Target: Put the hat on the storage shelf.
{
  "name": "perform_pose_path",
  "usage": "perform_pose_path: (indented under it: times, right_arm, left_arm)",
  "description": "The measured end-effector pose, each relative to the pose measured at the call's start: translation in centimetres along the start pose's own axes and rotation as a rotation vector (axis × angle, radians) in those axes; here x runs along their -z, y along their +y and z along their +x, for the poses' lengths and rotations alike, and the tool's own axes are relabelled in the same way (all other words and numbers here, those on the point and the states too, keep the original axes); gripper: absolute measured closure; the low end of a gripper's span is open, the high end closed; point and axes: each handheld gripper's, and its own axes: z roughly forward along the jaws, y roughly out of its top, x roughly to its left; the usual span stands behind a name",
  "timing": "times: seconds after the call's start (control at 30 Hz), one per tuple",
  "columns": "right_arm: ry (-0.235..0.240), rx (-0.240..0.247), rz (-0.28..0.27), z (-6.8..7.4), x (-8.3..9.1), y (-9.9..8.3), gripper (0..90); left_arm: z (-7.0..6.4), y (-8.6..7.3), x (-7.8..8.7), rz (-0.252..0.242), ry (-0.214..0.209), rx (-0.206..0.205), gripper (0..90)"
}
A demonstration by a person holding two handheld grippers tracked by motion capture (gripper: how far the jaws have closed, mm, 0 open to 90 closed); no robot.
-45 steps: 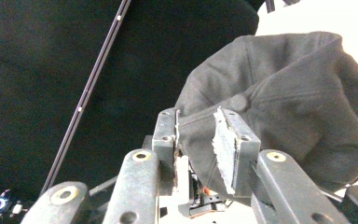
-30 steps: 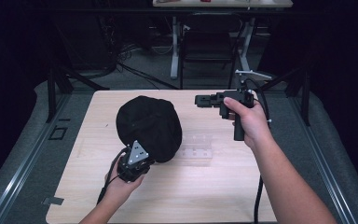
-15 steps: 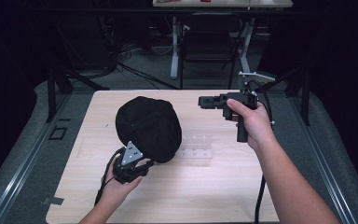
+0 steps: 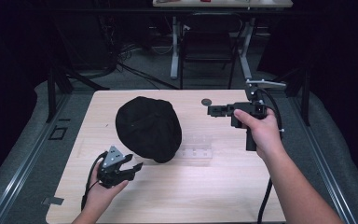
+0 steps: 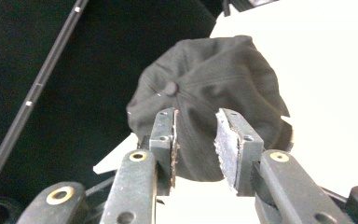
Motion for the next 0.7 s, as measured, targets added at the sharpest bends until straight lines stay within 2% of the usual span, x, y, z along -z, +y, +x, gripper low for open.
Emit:
perform_pose_path:
  times: [0.13, 0.23, 0.37, 0.4, 0.47, 0.53, 0.63, 0.7]
  right_arm:
    - [-0.091, 0.056, -0.021, -0.3, 0.5, -1.4, 66.7]
    - [-0.103, 0.07, -0.022, -0.8, 0.8, -2.5, 65.1]
    - [-0.127, 0.088, -0.011, -1.6, 1.0, -4.2, 64.0]
    - [-0.143, 0.098, -0.004, -1.9, 1.1, -4.7, 63.8]
    - [-0.211, 0.141, 0.008, -2.0, 1.1, -5.6, 62.9]
    - [-0.208, 0.163, -0.007, -2.4, 1.2, -6.5, 62.4]
    - [-0.187, 0.144, -0.015, -3.2, 1.1, -7.8, 61.4]
    - [-0.213, 0.159, -0.017, -3.7, 1.0, -8.7, 60.8]
  left_arm:
    - [0.9, -0.8, 0.3, -0.008, 0.01, 0.038, 46.9]
    - [1.4, -1.4, 0.3, -0.006, 0.019, 0.06, 46.8]
    - [1.7, -2.0, 0.2, -0.002, 0.024, 0.063, 46.7]
    - [1.7, -2.1, 0.1, 0.0, 0.024, 0.064, 46.7]
    - [1.7, -2.2, 0.0, -0.002, 0.02, 0.065, 46.7]
    - [1.7, -2.3, -0.1, 0.005, 0.014, 0.06, 46.7]
    - [1.4, -2.5, -0.3, 0.017, 0.004, 0.052, 46.7]
    - [1.3, -2.6, -0.5, 0.019, -0.003, 0.048, 46.7]
